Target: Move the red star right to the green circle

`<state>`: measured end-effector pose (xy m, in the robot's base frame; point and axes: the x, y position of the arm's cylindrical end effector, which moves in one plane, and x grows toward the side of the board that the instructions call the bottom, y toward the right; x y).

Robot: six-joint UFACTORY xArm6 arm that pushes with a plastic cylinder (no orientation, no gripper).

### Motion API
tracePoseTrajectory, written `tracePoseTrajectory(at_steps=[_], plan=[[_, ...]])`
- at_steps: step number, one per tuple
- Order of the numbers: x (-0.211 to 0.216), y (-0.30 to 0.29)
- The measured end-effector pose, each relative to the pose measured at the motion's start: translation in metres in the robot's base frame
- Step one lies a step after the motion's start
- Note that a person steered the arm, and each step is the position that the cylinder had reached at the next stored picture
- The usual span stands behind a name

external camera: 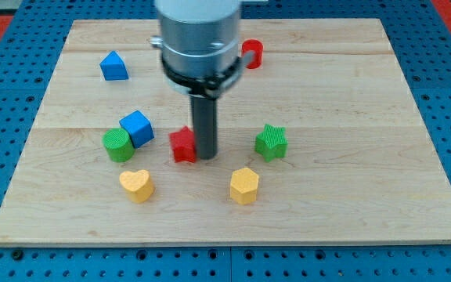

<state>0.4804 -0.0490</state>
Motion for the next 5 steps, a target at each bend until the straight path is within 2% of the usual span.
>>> tracePoseTrajectory(at_steps=[2, 3, 4, 5], plan=[[-0.018, 0.008], [0.010, -0.030], [0.012, 0.001], [0.041, 0.015]])
